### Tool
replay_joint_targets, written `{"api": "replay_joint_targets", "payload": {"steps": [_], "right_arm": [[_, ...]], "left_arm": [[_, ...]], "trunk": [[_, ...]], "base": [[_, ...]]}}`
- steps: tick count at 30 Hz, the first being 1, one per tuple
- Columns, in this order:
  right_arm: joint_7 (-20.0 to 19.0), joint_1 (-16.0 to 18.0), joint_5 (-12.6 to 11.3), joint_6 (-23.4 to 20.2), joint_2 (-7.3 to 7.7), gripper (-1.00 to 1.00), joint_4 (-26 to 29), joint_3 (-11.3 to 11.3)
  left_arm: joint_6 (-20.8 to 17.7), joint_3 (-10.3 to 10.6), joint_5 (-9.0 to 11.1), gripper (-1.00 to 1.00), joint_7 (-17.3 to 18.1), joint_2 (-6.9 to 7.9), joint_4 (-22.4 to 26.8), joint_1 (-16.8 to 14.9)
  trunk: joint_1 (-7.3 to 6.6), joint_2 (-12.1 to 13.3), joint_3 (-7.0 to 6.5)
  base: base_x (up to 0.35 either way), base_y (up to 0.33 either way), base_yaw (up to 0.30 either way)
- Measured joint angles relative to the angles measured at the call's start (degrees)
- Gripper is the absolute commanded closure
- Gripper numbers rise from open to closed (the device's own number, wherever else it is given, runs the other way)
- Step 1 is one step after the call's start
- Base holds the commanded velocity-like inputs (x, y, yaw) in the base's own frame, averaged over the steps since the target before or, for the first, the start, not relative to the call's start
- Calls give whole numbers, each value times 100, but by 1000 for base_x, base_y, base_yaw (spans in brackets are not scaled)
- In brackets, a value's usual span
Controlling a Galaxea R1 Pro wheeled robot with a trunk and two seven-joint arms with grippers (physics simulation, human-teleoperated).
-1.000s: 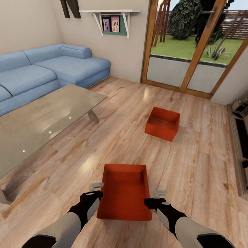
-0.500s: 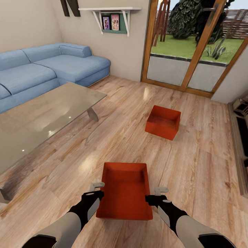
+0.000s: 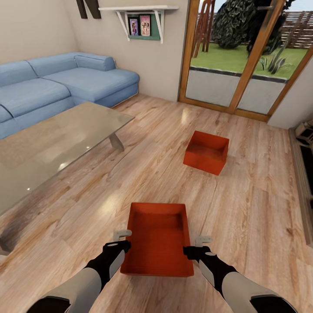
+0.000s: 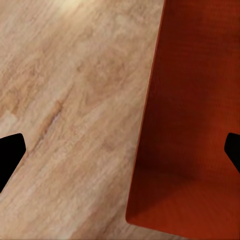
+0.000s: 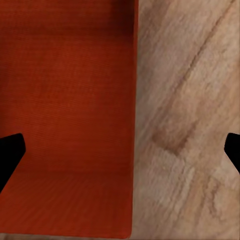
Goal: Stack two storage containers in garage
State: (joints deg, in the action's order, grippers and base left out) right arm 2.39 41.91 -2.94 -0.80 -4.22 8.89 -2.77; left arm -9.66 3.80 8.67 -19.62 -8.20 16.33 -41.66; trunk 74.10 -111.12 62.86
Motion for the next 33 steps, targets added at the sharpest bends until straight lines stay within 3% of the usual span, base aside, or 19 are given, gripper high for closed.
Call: {"api": "replay_joint_targets", "payload": {"steps": [6, 16, 22, 26, 30, 33], "right_arm": [[0, 0, 7, 60, -5, -100, 5, -1], [-5, 0, 8, 12, -17, -100, 4, 6], [-12, -1, -1, -9, -6, -100, -3, 14], [-9, -1, 0, -5, -5, -100, -2, 15], [-8, 0, 0, -1, -19, -100, 1, 15], [-9, 0, 0, 0, -30, -100, 2, 15]], "left_arm": [[-7, -3, -3, -100, -5, 0, 7, 0], [-76, 14, -14, -100, -7, 8, 404, 0], [-414, 85, -25, -100, 1, 12, 410, -1], [-445, 361, -22, -100, 13, 14, 404, 0], [-447, 783, -14, -100, 24, 15, 399, 1], [-442, 922, -13, -100, 27, 18, 399, 1]], "trunk": [[132, -241, 108], [132, -242, 108], [132, -242, 108], [132, -242, 108], [132, -242, 108], [132, -242, 108]], "base": [[0, 0, 0], [0, 0, 0], [0, 0, -121], [0, 0, -207], [0, 0, -65], [0, 0, -13]]}}
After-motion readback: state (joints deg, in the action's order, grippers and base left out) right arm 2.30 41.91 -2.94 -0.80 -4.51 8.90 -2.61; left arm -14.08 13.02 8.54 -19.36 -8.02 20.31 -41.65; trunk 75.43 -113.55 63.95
